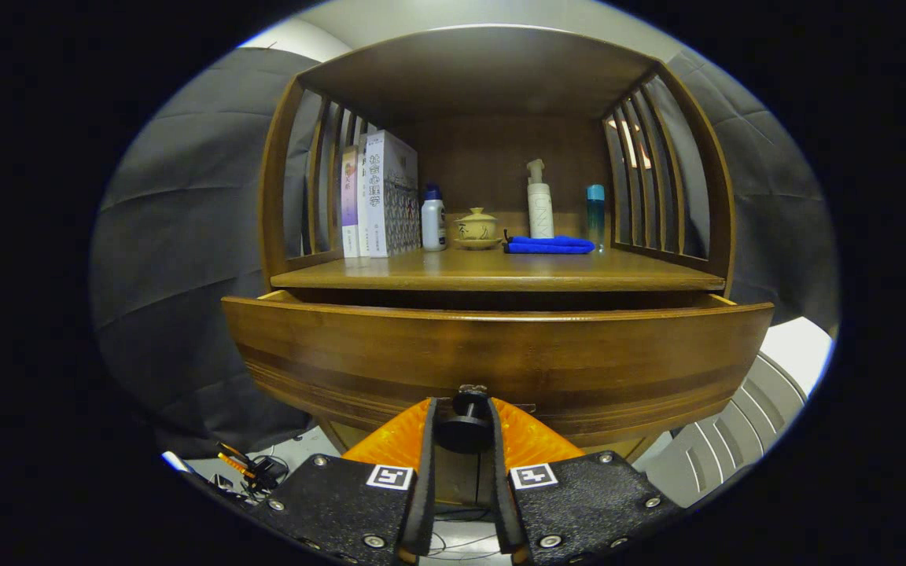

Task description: Pull open the drawer, take out the items inside it, and place them on the countertop above the cabinet.

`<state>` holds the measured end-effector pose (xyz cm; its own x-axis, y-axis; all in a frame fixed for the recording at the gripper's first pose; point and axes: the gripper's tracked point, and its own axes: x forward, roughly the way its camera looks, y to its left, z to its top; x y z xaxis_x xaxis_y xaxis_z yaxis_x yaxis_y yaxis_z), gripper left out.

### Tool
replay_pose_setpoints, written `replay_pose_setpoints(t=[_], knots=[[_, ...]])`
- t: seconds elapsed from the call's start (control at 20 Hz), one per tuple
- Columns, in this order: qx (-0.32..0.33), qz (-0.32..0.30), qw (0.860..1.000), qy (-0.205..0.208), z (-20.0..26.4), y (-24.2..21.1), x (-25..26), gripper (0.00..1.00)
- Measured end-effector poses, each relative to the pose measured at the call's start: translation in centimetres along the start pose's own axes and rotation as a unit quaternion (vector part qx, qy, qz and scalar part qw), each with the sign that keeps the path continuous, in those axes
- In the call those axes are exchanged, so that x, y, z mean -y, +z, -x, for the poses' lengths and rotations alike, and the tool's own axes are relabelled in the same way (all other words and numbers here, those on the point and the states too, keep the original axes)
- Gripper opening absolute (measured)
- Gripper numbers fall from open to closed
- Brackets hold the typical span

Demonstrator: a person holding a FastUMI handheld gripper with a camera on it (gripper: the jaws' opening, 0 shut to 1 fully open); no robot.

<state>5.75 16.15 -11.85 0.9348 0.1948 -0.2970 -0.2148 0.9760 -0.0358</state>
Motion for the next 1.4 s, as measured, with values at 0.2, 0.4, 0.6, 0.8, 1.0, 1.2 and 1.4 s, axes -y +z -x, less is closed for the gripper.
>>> replay_pose_setpoints(t=[0.2,0.4,0.6,0.8,1.0,1.2,1.4], knots=[[0.003,0.006,1.0,0.004,2.8,-0.9,-0.5,0.31],[-0.011,0.01,1.0,0.016,5.9,-2.4,-1.4,0.31],[-0.025,-0.004,0.999,0.03,7.5,-3.0,-2.4,0.31],[-0.039,-0.002,0.999,0.032,8.2,-3.2,-2.8,0.31],[-0.03,-0.011,0.998,0.046,8.2,-2.9,-2.9,0.42],[0.017,-0.007,0.997,0.079,9.7,0.8,-3.4,0.64],[0.076,0.008,0.992,0.103,11.5,6.4,-3.4,0.88]])
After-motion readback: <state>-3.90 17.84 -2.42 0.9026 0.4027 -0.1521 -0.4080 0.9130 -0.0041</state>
